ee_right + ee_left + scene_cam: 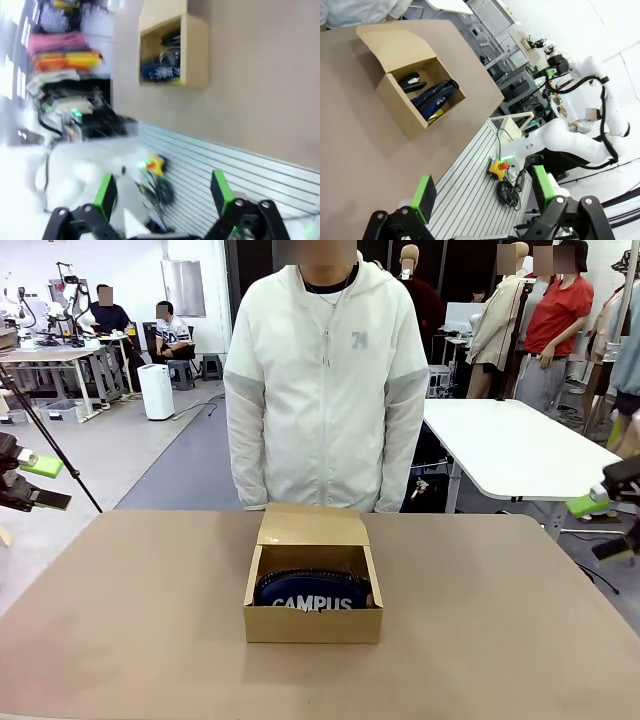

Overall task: Pack the items into the box.
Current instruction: Pick up the item indicated by the person and place it inside the Mailer Box.

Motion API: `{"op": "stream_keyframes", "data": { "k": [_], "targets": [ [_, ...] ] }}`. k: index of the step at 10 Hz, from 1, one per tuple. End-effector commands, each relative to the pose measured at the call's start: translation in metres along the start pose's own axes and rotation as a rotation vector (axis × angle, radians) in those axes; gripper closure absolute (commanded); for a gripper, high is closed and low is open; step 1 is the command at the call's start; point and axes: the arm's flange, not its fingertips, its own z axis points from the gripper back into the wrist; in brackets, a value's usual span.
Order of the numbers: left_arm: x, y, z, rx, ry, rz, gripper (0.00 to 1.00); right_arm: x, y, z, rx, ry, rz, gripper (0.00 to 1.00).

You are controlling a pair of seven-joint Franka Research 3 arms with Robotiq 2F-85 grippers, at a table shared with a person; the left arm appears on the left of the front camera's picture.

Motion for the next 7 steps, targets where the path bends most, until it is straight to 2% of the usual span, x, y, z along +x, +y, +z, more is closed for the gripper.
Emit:
{"op": "stream_keyframes", "data": {
  "k": [1,2,3,7],
  "targets": [
    [-0.002,0.000,0.002,-0.006,0.008,-0.016,0.00,-0.024,-0.028,-0.004,0.213,-0.430,-0.110,0.00],
    [-0.002,0.000,0.002,-0.006,0.008,-0.016,0.00,-0.020,-0.036,-0.013,0.128,-0.425,-0.148,0.00],
    [-0.002,0.000,0.002,-0.006,0.008,-0.016,0.00,0.000,-0.018,0.019,0.076,-0.133,-0.070,0.00],
    [-0.002,0.000,0.002,-0.006,0.008,-0.016,0.00,0.000,-0.018,0.019,0.076,-0.133,-0.070,0.00]
  ]
}}
